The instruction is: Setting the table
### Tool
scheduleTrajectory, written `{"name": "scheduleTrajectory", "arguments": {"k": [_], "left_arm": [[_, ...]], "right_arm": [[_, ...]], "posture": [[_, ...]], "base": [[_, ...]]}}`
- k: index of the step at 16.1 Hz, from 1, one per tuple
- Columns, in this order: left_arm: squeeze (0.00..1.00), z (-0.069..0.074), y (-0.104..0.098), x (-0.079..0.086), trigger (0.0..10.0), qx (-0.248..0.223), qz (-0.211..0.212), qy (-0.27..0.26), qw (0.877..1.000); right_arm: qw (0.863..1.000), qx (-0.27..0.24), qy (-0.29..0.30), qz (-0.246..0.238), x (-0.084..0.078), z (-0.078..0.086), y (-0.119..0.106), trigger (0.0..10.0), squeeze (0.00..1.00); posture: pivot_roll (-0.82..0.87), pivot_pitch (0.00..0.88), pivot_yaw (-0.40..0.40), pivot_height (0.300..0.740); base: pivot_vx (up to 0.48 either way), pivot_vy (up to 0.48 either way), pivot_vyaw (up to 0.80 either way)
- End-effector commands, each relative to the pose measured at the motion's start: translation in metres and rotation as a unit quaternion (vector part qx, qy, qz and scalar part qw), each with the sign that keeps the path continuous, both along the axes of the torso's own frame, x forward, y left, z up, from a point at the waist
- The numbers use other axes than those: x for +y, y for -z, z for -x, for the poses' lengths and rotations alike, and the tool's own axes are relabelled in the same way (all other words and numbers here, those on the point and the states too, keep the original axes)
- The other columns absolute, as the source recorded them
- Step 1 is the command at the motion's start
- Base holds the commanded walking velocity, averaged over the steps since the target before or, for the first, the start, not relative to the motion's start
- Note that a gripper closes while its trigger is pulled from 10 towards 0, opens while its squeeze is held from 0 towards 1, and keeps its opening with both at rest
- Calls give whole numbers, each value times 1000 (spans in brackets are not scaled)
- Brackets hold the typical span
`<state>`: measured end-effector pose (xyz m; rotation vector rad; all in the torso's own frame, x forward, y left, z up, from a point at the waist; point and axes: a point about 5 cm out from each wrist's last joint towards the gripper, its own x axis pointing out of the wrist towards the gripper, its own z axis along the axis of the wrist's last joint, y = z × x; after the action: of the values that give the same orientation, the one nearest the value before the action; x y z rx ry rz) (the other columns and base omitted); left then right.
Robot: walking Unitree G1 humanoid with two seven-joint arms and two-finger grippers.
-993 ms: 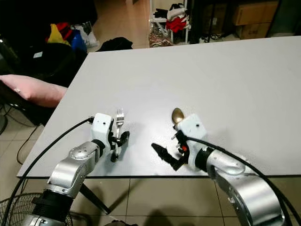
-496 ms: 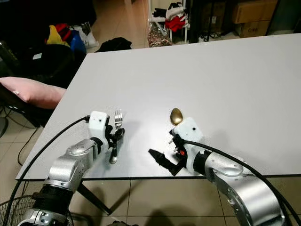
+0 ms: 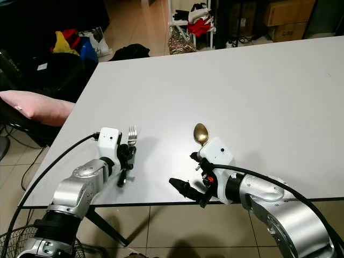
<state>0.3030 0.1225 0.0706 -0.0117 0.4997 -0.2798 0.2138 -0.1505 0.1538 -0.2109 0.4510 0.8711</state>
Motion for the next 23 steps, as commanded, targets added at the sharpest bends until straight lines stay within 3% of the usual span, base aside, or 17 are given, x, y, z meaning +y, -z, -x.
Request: {"name": "scheduleTrajectory", "arguments": {"k": [1, 8, 11, 12, 22, 23], "left_arm": [[0, 8, 17, 13, 0, 38, -25, -9, 999], [0, 13, 16, 54, 0, 29, -59, -39, 997], [0, 12, 16, 65, 0, 28, -67, -66, 995], [0, 9, 14, 68, 0, 26, -62, -96, 993], [0, -1, 11, 62, 0, 11, -70, -76, 995], [275, -1, 10, 64, 10000, 8, -75, -87, 993]], "right_arm": [[1000, -3, -23, -7, 6, 5, -2, 10000, 0], [1000, -8, -30, -4, 7, 4, -3, 10000, 0], [1000, -9, -30, -3, 7, 2, -3, 10000, 0], [999, -12, -31, -3, 8, 1, -3, 10000, 0], [999, -17, -28, 2, 7, -1, -4, 10000, 0], [999, -19, -26, 2, 7, -2, -4, 10000, 0]], "posture": [[-186, 13, 178, 740], [-189, 8, 177, 740], [-187, 4, 175, 740], [-185, 0, 171, 740], [-199, 0, 177, 740], [-196, 0, 176, 740]], "base": [[0, 0, 0], [0, 0, 0], [0, 0, 0], [0, 0, 0], [0, 0, 0], [0, 0, 0]]}}
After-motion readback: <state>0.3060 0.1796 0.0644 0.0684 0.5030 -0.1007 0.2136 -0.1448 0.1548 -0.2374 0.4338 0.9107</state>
